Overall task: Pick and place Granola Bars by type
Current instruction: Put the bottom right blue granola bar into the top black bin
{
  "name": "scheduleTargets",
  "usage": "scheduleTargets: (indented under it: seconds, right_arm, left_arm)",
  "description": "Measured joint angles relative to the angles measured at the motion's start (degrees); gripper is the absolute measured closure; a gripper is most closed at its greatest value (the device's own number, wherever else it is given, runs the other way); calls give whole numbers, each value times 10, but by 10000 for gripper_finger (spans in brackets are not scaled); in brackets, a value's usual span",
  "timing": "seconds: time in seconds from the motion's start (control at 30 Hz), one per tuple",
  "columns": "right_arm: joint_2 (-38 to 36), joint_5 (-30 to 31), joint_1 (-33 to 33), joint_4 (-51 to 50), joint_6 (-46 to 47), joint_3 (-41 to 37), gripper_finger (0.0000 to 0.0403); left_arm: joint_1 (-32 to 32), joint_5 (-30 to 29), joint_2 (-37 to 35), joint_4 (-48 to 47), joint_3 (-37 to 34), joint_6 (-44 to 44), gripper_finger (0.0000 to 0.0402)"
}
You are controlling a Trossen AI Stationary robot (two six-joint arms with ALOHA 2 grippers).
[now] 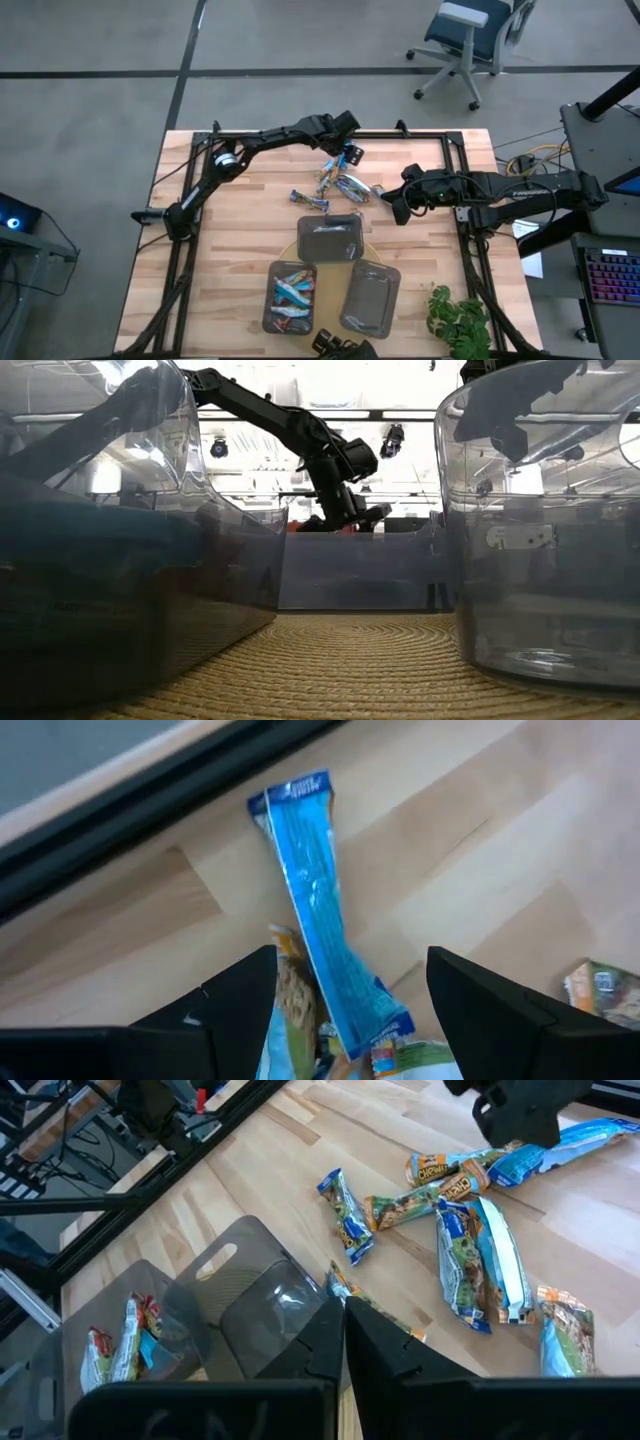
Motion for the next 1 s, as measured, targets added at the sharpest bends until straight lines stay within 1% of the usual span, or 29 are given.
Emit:
scheduleTargets:
  seconds: [0.23,0.47,0.57,0.67,0.83,1.0]
  right_arm:
    - [0,-1,0,0,0,0,394]
    - [0,-1,0,0,0,0,394]
    - [0,-1,0,0,0,0,394]
    - [0,0,0,0,0,0,394]
    - [0,0,0,0,0,0,394]
    - [0,0,0,0,0,0,394]
  left_arm:
    - [0,-23,0,3,-4,0,161]
    - [-1,-19,-1,-1,-3,2,161]
    - [-5,-1,-2,-25,10,23,161]
    - [-15,2,-5,-75,40,60,162]
    - [-25,-19,-6,-117,77,103,161]
    - [-26,-23,-6,-151,97,136,161]
